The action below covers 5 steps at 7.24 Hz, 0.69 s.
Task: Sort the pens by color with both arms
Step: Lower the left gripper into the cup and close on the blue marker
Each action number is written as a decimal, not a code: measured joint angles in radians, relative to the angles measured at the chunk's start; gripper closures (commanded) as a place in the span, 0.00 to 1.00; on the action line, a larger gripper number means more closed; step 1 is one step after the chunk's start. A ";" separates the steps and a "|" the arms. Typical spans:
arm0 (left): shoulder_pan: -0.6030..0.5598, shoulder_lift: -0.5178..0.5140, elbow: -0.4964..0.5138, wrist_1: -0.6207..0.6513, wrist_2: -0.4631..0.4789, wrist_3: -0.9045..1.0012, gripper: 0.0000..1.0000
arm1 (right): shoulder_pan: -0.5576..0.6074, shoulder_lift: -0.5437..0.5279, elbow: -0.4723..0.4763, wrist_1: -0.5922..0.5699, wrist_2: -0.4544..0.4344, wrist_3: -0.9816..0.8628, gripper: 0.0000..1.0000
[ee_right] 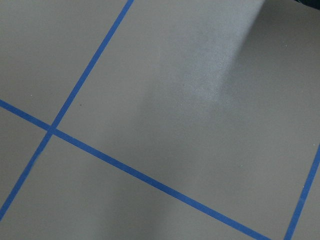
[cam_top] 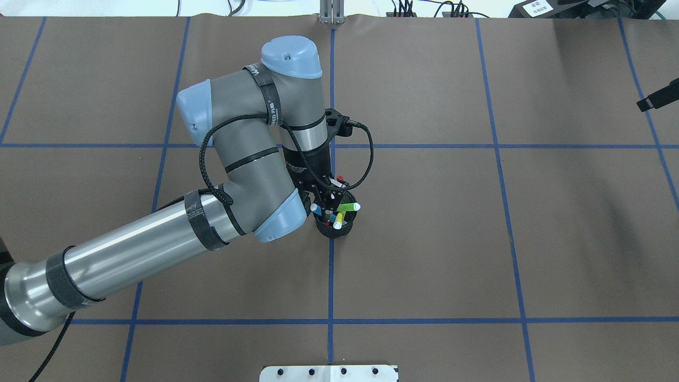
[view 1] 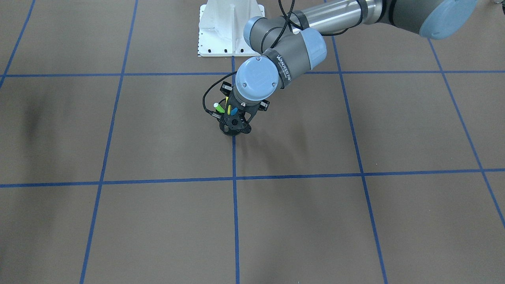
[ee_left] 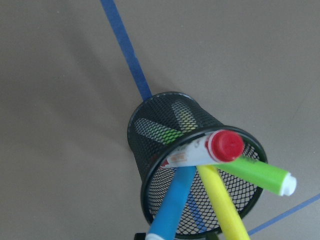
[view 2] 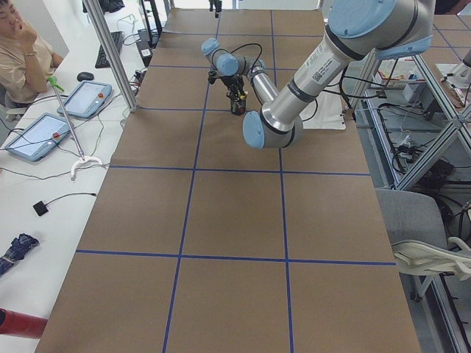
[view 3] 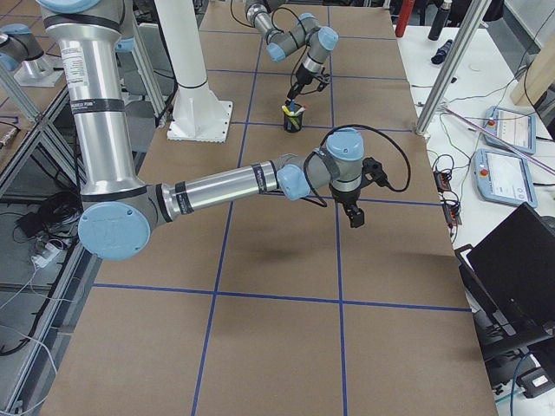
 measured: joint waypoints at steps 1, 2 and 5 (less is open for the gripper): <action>0.000 0.000 0.001 0.000 0.000 0.000 0.53 | 0.000 0.000 0.001 0.000 0.000 0.000 0.00; 0.000 -0.001 0.002 -0.001 0.000 0.000 0.54 | 0.000 0.000 0.001 0.000 0.000 0.000 0.00; -0.001 -0.004 0.007 -0.004 0.003 0.003 0.67 | 0.000 0.000 0.001 0.000 0.001 0.001 0.00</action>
